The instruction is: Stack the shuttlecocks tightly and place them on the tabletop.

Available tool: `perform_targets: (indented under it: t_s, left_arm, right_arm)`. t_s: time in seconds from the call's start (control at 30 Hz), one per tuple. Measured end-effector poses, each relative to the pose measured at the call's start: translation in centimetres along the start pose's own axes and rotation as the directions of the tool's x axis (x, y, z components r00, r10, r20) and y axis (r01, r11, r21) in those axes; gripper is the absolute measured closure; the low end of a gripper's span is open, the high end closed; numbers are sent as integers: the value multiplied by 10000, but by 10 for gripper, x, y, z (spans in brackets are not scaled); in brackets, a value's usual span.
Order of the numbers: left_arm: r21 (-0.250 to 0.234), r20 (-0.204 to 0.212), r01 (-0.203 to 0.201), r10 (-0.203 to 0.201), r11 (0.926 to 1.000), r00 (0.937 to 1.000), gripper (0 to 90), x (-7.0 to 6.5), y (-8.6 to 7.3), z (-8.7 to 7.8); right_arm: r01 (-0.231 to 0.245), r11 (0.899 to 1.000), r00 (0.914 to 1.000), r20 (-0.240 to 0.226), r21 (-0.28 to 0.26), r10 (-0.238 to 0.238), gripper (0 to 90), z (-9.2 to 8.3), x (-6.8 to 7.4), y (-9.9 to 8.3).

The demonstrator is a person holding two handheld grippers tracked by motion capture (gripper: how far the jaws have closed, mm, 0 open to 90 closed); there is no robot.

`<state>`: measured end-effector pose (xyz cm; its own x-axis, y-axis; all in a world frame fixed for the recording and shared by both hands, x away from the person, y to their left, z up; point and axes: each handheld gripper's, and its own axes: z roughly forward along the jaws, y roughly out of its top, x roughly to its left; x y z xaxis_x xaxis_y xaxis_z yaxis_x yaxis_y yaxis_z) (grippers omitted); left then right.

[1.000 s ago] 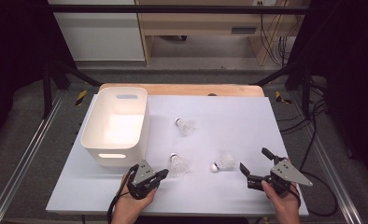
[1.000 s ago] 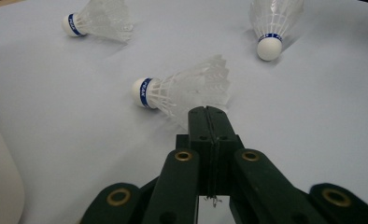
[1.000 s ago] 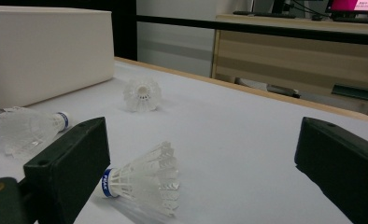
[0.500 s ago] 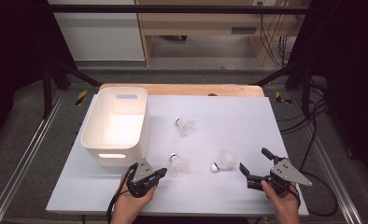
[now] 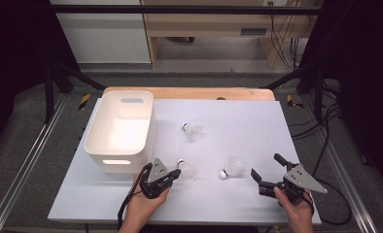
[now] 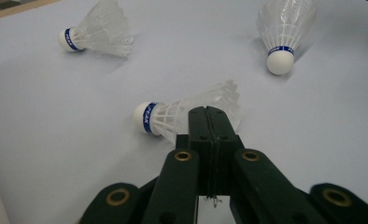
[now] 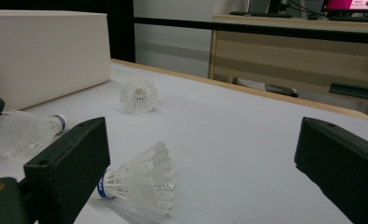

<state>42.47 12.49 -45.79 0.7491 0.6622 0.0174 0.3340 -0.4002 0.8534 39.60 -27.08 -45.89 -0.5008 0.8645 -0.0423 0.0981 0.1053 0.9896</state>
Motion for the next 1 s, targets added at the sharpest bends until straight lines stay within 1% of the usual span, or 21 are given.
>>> perform_targets:
  t_s: [0.17, 0.2, 0.27, 0.3, 0.37, 0.4, 0.47, 0.5, 0.57, 0.67, 0.83, 0.97, 1.0]
  left_arm:
    - [8, 42, -48, 48, 10000, 10000, 895, 2, 12, 13]
    - [-7, 84, -5, 5, 10000, 10000, 893, 2, 14, 16]
    - [-27, 166, 48, -48, 10000, 9999, 893, 2, 21, 24]
    - [54, 138, -23, 23, 10000, 9999, 893, 2, 24, 29]
    - [169, 183, -27, 24, 9999, 9998, 893, 3, 28, 39]
    - [225, 192, -34, 30, 9997, 9998, 893, 3, 30, 45]
    - [292, 184, -34, 29, 9996, 9998, 893, 4, 31, 52]
    - [278, 182, 25, -30, 9996, 9998, 893, 5, 32, 54]
    - [289, 113, 70, -73, 9996, 9999, 894, 8, 34, 58]
    - [296, 80, 221, -224, 9993, 9997, 895, 11, 34, 60]
    - [387, 45, 315, -317, 9988, 9995, 896, 16, 33, 62]
    - [233, -13, 384, -383, 9990, 9993, 897, 18, 35, 52]
    - [175, -17, 322, -322, 9993, 9995, 897, 16, 35, 45]
  right_arm:
    - [80, 10000, 9999, -64, -18, -80, 37, 0, 3, 1]
    - [72, 10000, 10000, -66, 3, -72, 37, 0, 3, 1]
    - [50, 10000, 10000, -63, 6, -50, 37, 1, 2, 0]
    - [49, 10000, 10000, -55, 18, -48, 37, 1, 2, 0]
    - [66, 10000, 10000, -68, 1, -66, 37, 1, 2, 0]
    - [58, 10000, 10000, -56, 24, -58, 37, 0, 2, 0]
    - [37, 10000, 10000, -73, -2, -37, 37, 0, 2, 1]
    - [48, 10000, 10000, -66, -21, -48, 37, 0, 2, 1]
    - [-90, 9999, 9999, -45, -59, 90, 37, -1, 1, 1]
    - [-168, 9998, 9999, 1, -72, 168, 37, -2, 0, 0]
    - [-155, 9998, 9999, -31, -94, 155, 37, -2, 0, 1]
    - [-207, 9998, 9998, -29, 15, 207, 37, 1, 0, -1]
    - [-142, 9999, 9999, -41, 16, 142, 37, 1, 1, -1]
